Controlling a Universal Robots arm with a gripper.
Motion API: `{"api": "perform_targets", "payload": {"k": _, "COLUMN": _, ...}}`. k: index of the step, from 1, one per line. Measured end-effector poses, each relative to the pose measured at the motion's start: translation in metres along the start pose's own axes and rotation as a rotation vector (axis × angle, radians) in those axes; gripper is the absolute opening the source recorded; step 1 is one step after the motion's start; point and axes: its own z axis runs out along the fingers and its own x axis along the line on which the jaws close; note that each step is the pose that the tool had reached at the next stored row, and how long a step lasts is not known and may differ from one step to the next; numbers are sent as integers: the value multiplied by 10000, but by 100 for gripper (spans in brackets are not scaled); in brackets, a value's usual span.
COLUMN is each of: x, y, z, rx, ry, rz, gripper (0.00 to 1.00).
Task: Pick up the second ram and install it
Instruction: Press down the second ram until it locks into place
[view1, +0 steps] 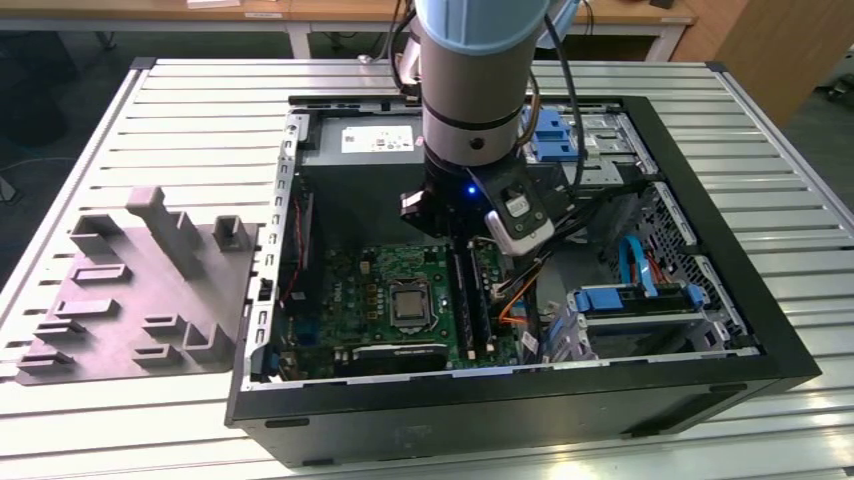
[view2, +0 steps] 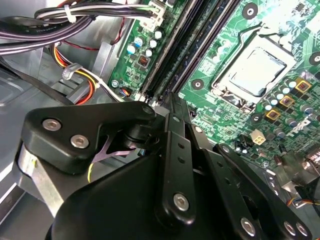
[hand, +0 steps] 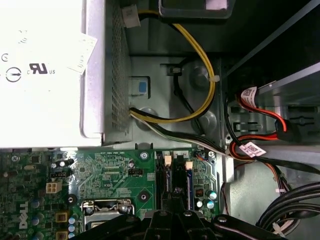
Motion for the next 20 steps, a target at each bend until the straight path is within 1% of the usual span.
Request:
{"api": "perform_targets", "payload": {"k": 2, "x": 1, "y": 14, "z": 3, "rx": 69, "ry": -3, "rz": -4, "gripper": 10}}
{"api": "perform_targets", "payload": {"k": 4, "x": 0, "y": 19, "z": 4, "rx": 101, "ry": -4, "rz": -9, "gripper": 10}}
{"api": "perform_targets", "payload": {"k": 6, "x": 2, "y": 29, "z": 6, "rx": 180, "ry": -6, "rz": -13, "gripper": 10}}
{"api": "perform_targets", "payload": {"k": 15, "x": -7, "y": 68, "z": 44, "rx": 187, "ry": -7, "rz": -14, "gripper": 10}}
{"api": "perform_targets", "payload": {"k": 20, "x": -6, "y": 72, "z": 47, "rx": 187, "ry": -6, "rz": -15, "gripper": 10}}
